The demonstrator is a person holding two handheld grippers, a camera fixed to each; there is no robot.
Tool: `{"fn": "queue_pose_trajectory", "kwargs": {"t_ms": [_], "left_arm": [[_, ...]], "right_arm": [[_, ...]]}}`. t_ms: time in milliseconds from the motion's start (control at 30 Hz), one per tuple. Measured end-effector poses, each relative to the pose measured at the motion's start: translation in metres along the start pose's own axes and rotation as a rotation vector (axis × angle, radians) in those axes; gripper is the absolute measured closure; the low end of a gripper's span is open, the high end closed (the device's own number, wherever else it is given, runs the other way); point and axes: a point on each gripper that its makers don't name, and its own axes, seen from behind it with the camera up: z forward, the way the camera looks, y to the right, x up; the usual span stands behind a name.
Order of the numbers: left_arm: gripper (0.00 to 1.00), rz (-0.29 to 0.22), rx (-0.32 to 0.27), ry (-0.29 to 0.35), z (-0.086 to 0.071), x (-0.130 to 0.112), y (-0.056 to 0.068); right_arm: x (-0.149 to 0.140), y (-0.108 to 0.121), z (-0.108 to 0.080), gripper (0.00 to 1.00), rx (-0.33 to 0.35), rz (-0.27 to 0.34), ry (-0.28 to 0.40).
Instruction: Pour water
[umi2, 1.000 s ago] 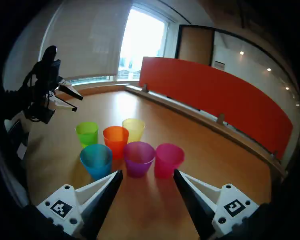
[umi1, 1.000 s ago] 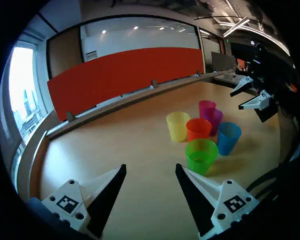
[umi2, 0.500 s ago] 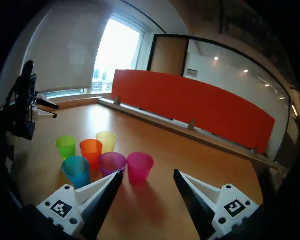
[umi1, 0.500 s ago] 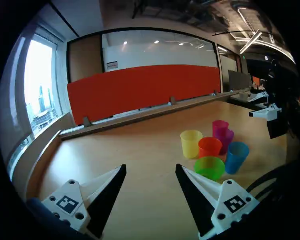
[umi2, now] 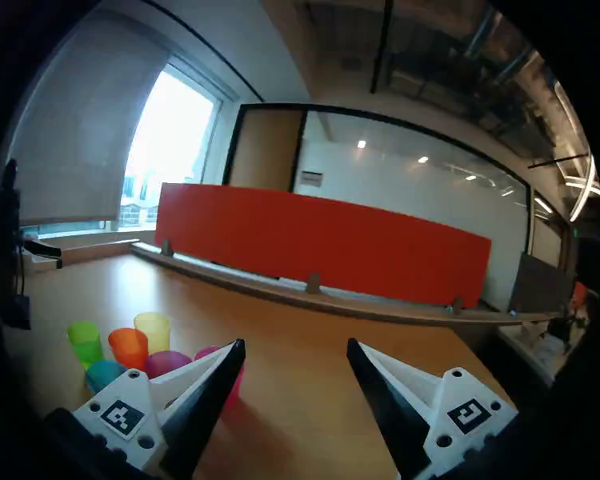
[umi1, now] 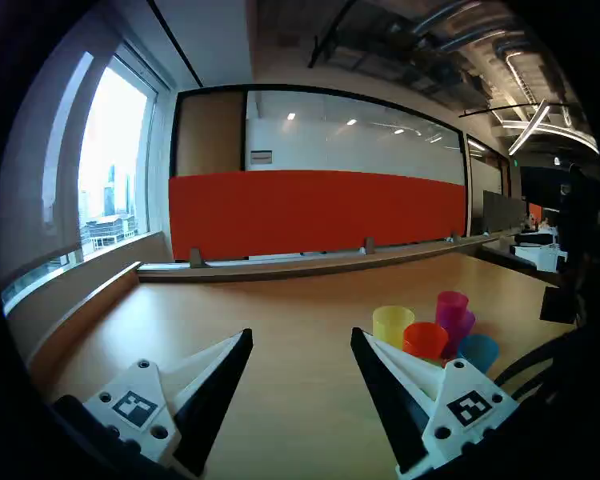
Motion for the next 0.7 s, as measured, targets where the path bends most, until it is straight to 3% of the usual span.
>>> {"fn": "queue_pose_trajectory", "kwargs": {"t_ms": [367, 533, 700], "left_arm": [[0.09, -0.009, 0.069, 0.075, -0.008, 0.015, -0.007], [0.09, 0.002, 0.098, 0.095, -0.012, 0.02, -0.011], [0.09, 0.016, 0.121, 0.116, -0.014, 0.029, -0.014]], "right_arm": [[0.038, 0.031, -0.011, 0.01, -0.139, 0.091, 0.167], [0.041, 0.042, -0.016, 0.0, -0.179, 0.163, 0.203], [0.037, 0.049, -0.019, 0.01, -0.193, 0.198, 0.203]]}}
